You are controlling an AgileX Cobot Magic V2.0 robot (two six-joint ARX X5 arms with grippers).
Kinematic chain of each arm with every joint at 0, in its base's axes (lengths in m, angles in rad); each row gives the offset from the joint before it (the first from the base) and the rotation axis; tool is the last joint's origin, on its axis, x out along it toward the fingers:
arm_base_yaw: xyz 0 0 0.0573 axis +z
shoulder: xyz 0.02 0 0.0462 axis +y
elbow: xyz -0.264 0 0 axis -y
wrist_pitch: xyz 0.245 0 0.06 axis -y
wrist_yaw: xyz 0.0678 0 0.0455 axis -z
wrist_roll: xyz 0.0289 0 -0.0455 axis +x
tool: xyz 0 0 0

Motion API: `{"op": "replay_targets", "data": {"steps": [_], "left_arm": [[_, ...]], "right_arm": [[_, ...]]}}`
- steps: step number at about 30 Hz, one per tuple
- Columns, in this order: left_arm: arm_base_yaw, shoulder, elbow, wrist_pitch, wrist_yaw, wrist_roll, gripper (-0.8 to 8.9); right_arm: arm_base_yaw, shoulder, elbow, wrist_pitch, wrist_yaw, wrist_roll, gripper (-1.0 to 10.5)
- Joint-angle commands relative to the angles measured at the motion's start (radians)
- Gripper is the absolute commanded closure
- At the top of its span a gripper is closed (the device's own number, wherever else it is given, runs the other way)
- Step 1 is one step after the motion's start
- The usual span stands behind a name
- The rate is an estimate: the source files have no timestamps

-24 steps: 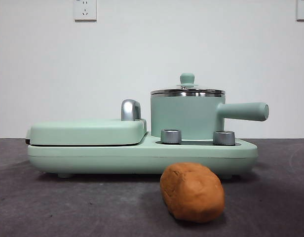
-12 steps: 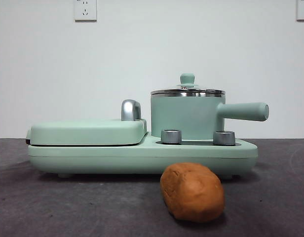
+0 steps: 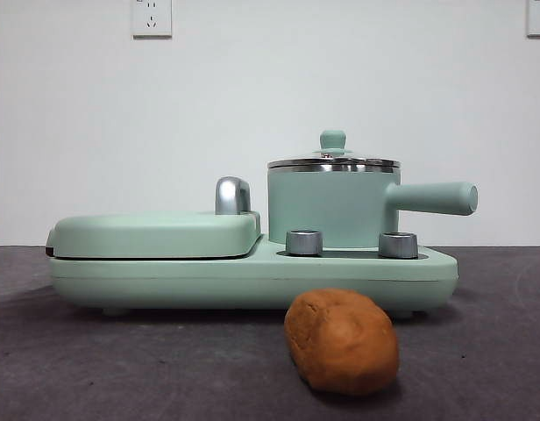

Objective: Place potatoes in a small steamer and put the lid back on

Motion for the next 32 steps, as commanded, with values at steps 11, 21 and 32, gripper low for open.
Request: {"op": "replay_targets", "data": {"steps": [11,21,32], "left_arm": [[-0.043,0.046,0.048,0.006,0.056,0.039,4.60],[-0.074,0.145,0.111,0.012,0.056,0.031,3.42],[-0.204,0.496,0.409,0.001,0.043,0.043,3.45]], "right_arm": [[0.000,0.014,0.019,-0.003,-0.018,-0.057,5.6],[0.000,0.014,0.019,-0.019,-0.018,-0.053,5.1],[0.000,0.014,0.019,-0.025,-0.019,-0.031,5.1]]}}
